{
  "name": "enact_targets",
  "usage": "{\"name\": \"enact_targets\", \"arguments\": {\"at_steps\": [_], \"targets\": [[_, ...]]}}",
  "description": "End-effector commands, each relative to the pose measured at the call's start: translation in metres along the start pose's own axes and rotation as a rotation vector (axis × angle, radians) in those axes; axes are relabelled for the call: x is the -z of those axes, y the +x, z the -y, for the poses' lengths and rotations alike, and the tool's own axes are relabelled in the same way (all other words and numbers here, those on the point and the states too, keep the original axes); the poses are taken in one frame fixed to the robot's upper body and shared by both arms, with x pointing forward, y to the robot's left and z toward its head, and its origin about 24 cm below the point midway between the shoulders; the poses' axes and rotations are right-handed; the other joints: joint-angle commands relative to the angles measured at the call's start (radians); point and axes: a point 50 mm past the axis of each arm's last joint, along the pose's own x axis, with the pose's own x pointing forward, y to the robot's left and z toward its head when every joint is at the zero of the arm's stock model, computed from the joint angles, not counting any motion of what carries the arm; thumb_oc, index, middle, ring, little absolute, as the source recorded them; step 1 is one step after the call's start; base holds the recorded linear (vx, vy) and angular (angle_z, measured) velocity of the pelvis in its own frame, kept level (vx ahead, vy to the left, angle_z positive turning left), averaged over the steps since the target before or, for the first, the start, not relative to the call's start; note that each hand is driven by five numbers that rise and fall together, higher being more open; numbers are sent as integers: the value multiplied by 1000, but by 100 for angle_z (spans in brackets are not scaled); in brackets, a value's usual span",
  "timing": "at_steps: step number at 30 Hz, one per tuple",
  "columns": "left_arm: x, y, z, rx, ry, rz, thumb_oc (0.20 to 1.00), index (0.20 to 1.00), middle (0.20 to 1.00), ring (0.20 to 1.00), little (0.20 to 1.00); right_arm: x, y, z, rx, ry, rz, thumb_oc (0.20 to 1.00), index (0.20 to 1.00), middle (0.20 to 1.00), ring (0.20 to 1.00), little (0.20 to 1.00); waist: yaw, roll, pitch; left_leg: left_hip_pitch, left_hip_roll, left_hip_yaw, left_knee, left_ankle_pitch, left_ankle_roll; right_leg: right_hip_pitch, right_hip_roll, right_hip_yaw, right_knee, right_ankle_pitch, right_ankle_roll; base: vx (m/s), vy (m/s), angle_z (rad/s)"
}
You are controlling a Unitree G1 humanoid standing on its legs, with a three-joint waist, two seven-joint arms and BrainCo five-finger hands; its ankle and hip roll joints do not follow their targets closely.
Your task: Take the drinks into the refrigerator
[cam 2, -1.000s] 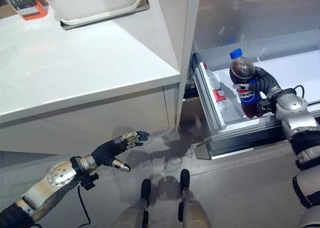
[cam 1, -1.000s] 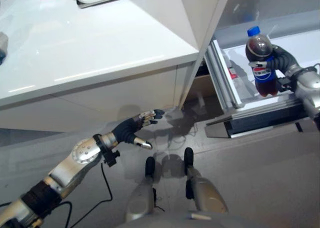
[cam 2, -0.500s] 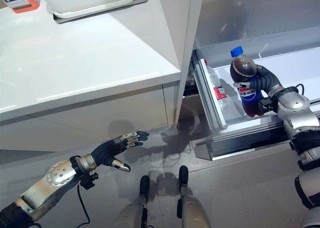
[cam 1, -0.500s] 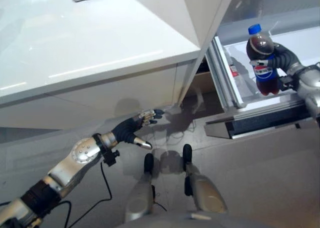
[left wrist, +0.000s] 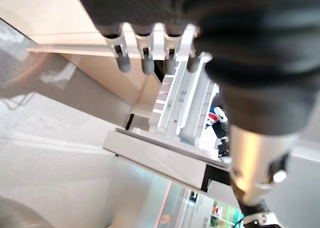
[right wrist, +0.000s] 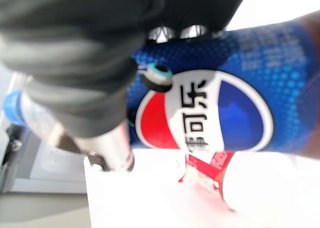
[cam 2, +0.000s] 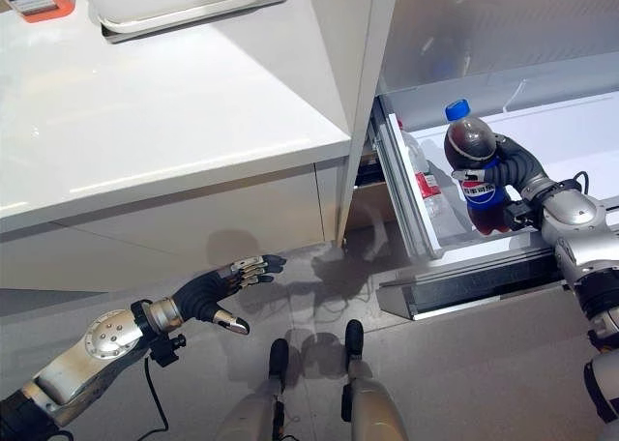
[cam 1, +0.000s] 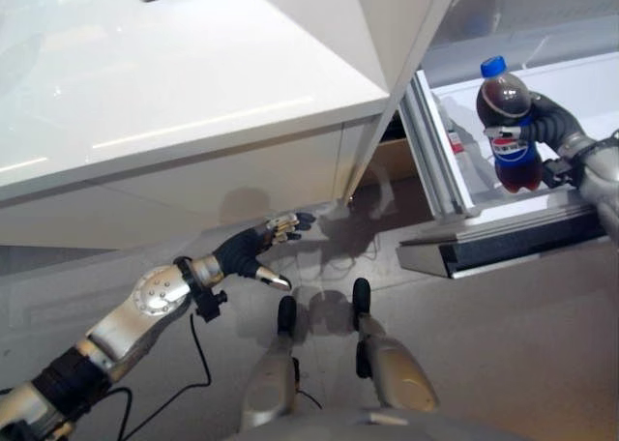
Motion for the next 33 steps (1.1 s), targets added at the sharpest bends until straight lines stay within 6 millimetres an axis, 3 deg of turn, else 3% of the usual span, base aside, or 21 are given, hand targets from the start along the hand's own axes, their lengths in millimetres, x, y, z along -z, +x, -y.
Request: {"name": "enact_targets", "arguments": {"at_steps": [1,8,13,28,33], "targets": [[-15,-2,9,27,35,99,1000,1000,1000,1000,1000,12,-18,14,12,-43,-51,200,200,200,200,200,-33,-29,-28,-17,-24,-2,-2,44,31,-93,1,11,253,-159,55,0,0,0],[-15,-2,9,26,32,100,1000,1000,1000,1000,1000,12,-17,9,0,-28,-38,200,200,200,200,200,-33,-33,-26,-21,-23,-2,-1,43,30,-100,3,11,259,-160,56,0,0,0],[-16,-1,9,27,31,103,1000,1000,1000,1000,1000,1,-11,13,18,-43,-12,200,200,200,200,200,-29,-33,-24,-23,-24,0,-2,43,30,-106,5,14,261,-159,55,0,0,0],[-18,1,7,37,27,92,1000,1000,1000,1000,1000,-64,17,54,228,-168,64,200,200,200,200,200,-4,-31,4,-56,-26,-3,-5,58,26,-146,10,11,277,-154,50,-5,-4,-2],[-18,0,6,41,35,83,1000,1000,1000,1000,1000,-73,21,59,245,-210,54,200,200,200,200,200,-4,-32,12,-62,-23,-4,-5,61,22,-156,12,11,280,-152,49,-1,-2,-1]]}}
